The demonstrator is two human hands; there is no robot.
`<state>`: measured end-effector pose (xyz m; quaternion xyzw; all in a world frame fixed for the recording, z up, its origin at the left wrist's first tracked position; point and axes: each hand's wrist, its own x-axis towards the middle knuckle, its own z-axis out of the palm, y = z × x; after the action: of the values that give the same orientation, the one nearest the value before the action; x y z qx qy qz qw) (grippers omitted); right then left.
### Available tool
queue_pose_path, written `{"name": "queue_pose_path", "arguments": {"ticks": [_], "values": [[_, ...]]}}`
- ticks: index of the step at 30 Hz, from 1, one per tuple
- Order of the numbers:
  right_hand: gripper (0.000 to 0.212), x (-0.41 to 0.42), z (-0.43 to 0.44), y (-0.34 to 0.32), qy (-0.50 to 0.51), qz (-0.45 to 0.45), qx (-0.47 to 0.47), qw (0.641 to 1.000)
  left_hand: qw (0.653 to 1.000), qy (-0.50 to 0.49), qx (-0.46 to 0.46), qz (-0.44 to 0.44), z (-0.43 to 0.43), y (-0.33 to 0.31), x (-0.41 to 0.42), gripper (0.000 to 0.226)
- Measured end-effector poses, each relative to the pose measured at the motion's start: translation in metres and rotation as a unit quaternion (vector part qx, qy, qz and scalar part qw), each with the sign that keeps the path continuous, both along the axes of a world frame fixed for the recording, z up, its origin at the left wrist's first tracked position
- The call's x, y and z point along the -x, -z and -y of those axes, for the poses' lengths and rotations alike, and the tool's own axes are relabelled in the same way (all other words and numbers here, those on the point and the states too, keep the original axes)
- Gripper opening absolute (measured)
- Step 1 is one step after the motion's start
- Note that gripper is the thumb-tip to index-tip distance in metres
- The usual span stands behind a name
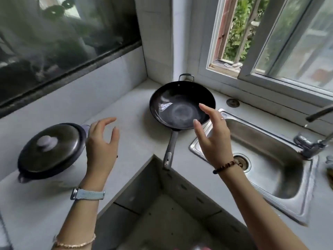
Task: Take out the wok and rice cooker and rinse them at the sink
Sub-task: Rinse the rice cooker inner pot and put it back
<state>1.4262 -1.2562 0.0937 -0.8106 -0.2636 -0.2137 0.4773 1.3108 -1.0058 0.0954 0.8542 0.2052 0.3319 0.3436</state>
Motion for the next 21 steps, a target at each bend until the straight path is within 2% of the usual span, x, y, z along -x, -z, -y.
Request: {"name": "queue_pose_path", "arguments": {"ticks": [4, 12, 15, 21], "values": [[0.037, 0.034, -0.079, -0.007, -0.050, -0.001, -0.016, 0.999, 0.998, -0.054, -0.007, 0.030, -0.056, -0.013, 0.055, 0.018], [0.034, 0.087, -0.208, -0.002, -0.148, -0.037, -0.004, 0.988, 0.991, -0.127, -0.039, 0.013, -0.142, -0.005, 0.155, 0.021], [0.035, 0.102, -0.246, 0.002, -0.201, -0.070, 0.027, 0.977, 0.986, -0.164, -0.023, -0.005, -0.162, 0.006, 0.181, 0.024], [0.036, 0.110, -0.323, 0.016, -0.272, -0.106, 0.149, 0.945, 0.977, -0.211, -0.003, -0.013, -0.183, 0.027, 0.208, 0.024]]}}
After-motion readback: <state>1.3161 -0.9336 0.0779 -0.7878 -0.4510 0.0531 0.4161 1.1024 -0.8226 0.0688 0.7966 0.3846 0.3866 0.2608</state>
